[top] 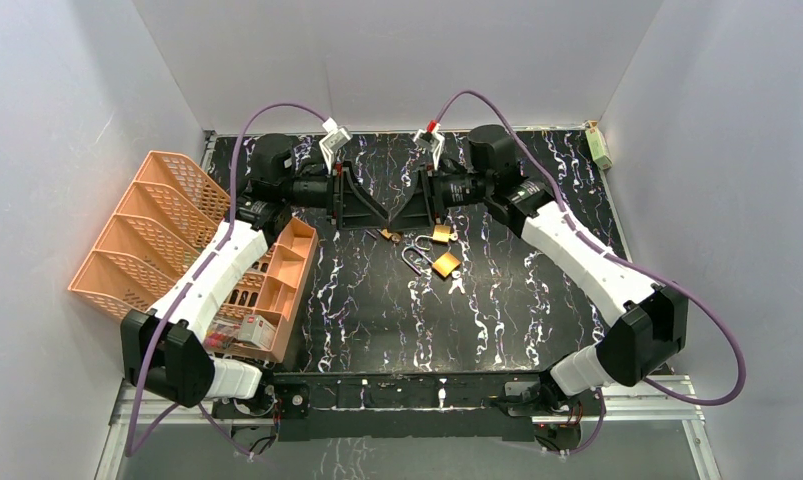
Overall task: Lock with the key
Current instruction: Pick up the lock from the center of the board, then lock the lock.
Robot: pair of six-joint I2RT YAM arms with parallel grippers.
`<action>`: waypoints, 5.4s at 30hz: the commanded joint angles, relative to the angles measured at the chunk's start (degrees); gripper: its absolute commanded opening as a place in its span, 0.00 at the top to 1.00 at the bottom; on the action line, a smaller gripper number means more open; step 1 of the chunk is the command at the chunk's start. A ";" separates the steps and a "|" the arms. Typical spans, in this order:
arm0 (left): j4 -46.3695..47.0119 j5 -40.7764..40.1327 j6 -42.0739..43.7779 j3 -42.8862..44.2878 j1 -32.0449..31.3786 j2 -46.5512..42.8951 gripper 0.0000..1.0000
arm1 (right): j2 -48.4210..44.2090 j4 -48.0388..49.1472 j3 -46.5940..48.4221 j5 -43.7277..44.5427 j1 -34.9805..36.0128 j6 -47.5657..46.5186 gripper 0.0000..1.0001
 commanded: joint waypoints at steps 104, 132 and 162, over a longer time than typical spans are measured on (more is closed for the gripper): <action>30.97 0.40 -16.96 2.85 4.59 -8.15 0.70 | -8.98 22.96 2.88 7.32 3.12 -2.48 1.00; 24.41 -4.26 -10.56 2.53 5.50 -8.45 1.00 | -5.42 26.07 5.63 3.79 2.10 -0.28 0.98; 44.44 -0.08 -27.54 -2.84 9.83 -7.55 0.67 | -0.36 37.90 7.61 -10.62 -5.92 17.87 1.00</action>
